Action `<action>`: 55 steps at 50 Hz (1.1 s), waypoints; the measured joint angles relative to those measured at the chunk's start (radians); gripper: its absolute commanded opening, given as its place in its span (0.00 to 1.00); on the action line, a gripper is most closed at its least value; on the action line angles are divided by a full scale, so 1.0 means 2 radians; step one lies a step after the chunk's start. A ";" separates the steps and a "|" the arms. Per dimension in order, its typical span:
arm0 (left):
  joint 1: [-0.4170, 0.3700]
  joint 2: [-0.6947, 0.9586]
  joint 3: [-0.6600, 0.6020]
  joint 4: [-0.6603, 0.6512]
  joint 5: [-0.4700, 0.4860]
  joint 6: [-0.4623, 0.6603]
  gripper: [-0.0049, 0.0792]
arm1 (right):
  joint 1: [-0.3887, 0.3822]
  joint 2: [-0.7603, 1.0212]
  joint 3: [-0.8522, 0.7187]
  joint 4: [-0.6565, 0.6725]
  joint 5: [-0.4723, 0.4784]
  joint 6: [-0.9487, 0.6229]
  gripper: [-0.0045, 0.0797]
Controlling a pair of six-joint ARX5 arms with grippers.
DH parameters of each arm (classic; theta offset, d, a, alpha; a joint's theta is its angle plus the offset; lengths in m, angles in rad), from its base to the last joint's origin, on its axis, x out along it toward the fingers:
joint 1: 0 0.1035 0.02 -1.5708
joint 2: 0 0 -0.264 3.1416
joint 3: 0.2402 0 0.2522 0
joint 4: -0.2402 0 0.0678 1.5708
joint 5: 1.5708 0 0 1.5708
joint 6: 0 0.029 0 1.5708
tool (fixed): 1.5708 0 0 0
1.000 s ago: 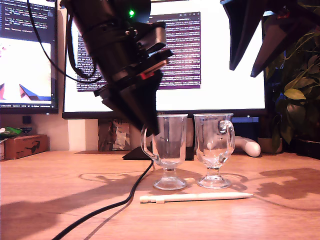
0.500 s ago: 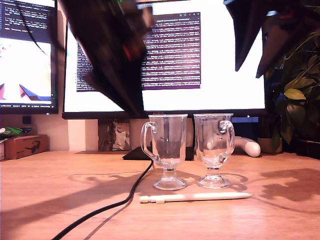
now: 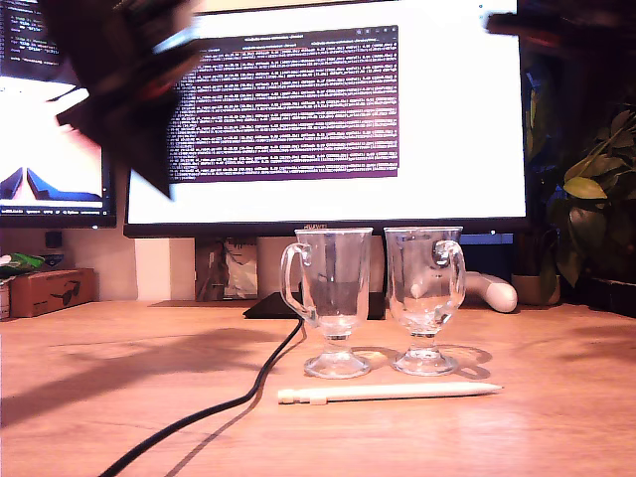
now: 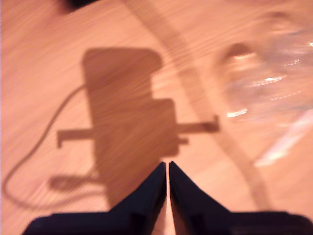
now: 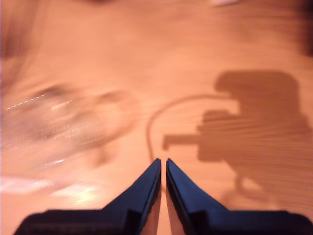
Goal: Pick the small glass cups in front of you with each of your hands, and place them behind the white pen
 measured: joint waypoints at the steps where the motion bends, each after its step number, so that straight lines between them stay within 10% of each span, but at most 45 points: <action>1: 0.007 -0.006 -0.012 0.008 0.000 0.000 0.04 | -0.009 0.000 0.000 0.001 0.000 0.000 0.04; 21: 0.084 -0.151 -0.141 0.177 0.001 0.001 0.04 | -0.053 -0.026 -0.070 0.114 0.000 -0.028 0.04; 55: 0.155 -0.313 -0.296 0.279 0.004 -0.027 0.04 | -0.074 -0.196 -0.351 0.343 -0.017 -0.054 0.04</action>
